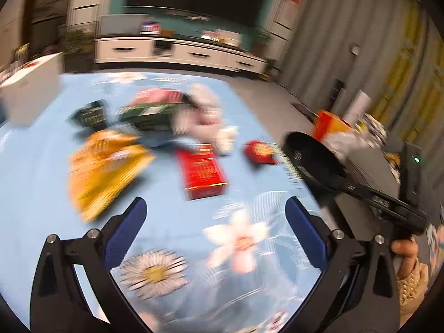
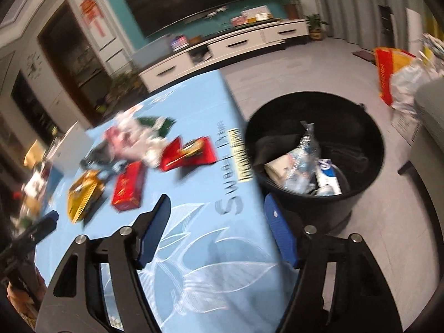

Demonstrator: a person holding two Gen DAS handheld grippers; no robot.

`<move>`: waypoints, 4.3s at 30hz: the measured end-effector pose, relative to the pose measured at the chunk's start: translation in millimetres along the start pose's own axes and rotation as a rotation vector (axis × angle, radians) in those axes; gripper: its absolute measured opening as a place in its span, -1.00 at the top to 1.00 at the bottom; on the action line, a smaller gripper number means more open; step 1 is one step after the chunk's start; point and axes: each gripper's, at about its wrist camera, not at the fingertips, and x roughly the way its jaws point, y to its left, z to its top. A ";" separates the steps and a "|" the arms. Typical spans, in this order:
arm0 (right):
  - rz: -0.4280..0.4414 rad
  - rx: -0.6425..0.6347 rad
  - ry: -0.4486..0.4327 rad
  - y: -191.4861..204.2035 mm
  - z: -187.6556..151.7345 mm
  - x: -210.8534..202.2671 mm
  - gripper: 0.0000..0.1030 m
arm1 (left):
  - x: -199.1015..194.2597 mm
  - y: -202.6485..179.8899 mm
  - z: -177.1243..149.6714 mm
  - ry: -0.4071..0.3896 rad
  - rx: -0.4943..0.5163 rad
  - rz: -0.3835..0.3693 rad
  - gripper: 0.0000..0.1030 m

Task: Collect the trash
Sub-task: 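Grasp the yellow snack bag with the left gripper while the right gripper grasps the red cigarette box, then carry the snack bag and red box over the bin and release both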

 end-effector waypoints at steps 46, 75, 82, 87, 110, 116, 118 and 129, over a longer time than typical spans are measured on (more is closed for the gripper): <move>-0.005 -0.373 0.153 170.8 -7.6 147.1 -0.17 | 79.2 117.6 40.6 0.075 -0.304 0.297 -0.07; 0.150 -0.323 0.048 142.8 -16.1 25.4 -0.14 | -36.3 28.2 33.4 -0.129 -0.073 0.239 0.37; 0.179 -0.272 -0.009 126.6 -8.0 -0.7 -0.14 | -60.0 21.9 40.0 -0.169 -0.104 0.113 0.37; 0.189 -0.239 -0.009 116.3 -8.1 -4.0 -0.14 | -68.2 29.1 44.0 -0.180 -0.118 0.087 0.36; 0.038 0.155 -0.187 -61.9 27.2 -35.6 -0.14 | 41.9 -95.5 88.1 -0.019 0.081 -0.154 0.36; -0.011 0.253 -0.218 -104.1 30.4 -34.9 -0.15 | 101.5 -161.3 92.7 0.039 0.224 -0.173 0.35; -0.017 0.282 -0.222 -116.7 31.0 -35.4 -0.15 | 121.7 -179.6 92.1 0.066 0.267 -0.181 0.34; -0.007 0.432 -0.207 -161.2 39.1 -10.5 -0.43 | 189.4 -223.7 92.8 0.133 0.304 -0.176 -0.29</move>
